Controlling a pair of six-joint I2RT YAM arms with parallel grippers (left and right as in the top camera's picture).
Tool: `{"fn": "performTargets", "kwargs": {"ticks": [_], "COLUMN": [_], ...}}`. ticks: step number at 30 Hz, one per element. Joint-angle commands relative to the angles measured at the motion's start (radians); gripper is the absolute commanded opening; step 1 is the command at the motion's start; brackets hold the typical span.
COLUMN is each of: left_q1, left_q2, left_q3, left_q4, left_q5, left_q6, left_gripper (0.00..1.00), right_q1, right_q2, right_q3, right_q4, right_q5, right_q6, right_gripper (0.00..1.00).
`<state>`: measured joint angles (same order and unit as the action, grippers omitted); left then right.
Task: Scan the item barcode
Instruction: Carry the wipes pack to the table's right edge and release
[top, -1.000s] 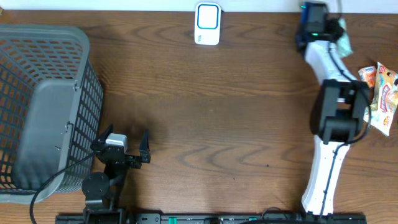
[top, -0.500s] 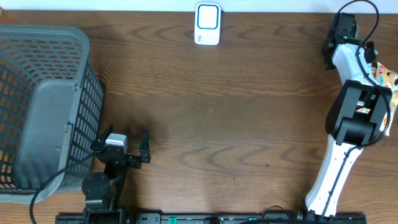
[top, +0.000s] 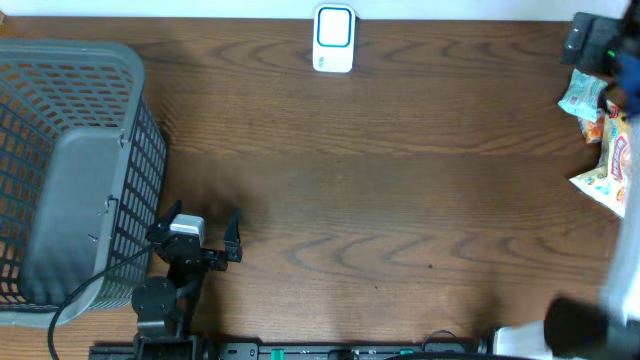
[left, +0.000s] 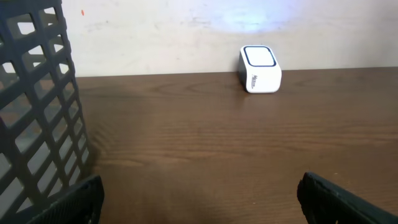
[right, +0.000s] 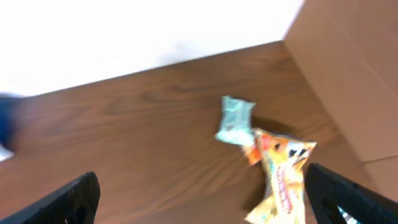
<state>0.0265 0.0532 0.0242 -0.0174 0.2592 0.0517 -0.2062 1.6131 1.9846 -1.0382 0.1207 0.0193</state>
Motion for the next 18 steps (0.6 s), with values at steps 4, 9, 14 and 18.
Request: {"fn": "performTargets", "kwargs": {"ticks": [4,9,14,18], "left_q1": [0.005,0.005,0.005,0.005], "left_q2": [-0.003,-0.003,-0.003,-0.003], "left_q3": [-0.02,-0.02,-0.02,-0.02], "left_q4": [-0.027,-0.027,-0.027,-0.027], "left_q5": [0.009,0.009,0.009,0.009], "left_q6": [-0.005,-0.005,-0.005,-0.005], "left_gripper": [0.98,0.98,0.98,0.98], "right_q1": [0.004,0.004,0.004,0.004], "right_q2": [-0.197,-0.323,-0.414,-0.47], "right_q3": [-0.006,-0.006,-0.006,-0.006], "right_q4": [-0.062,-0.063,-0.063,-0.099], "right_q5": [-0.15,-0.15,-0.15,-0.153], "right_q6": [0.032,0.032,0.032,0.033], "right_gripper": [0.99,0.99,0.99,0.99]}}
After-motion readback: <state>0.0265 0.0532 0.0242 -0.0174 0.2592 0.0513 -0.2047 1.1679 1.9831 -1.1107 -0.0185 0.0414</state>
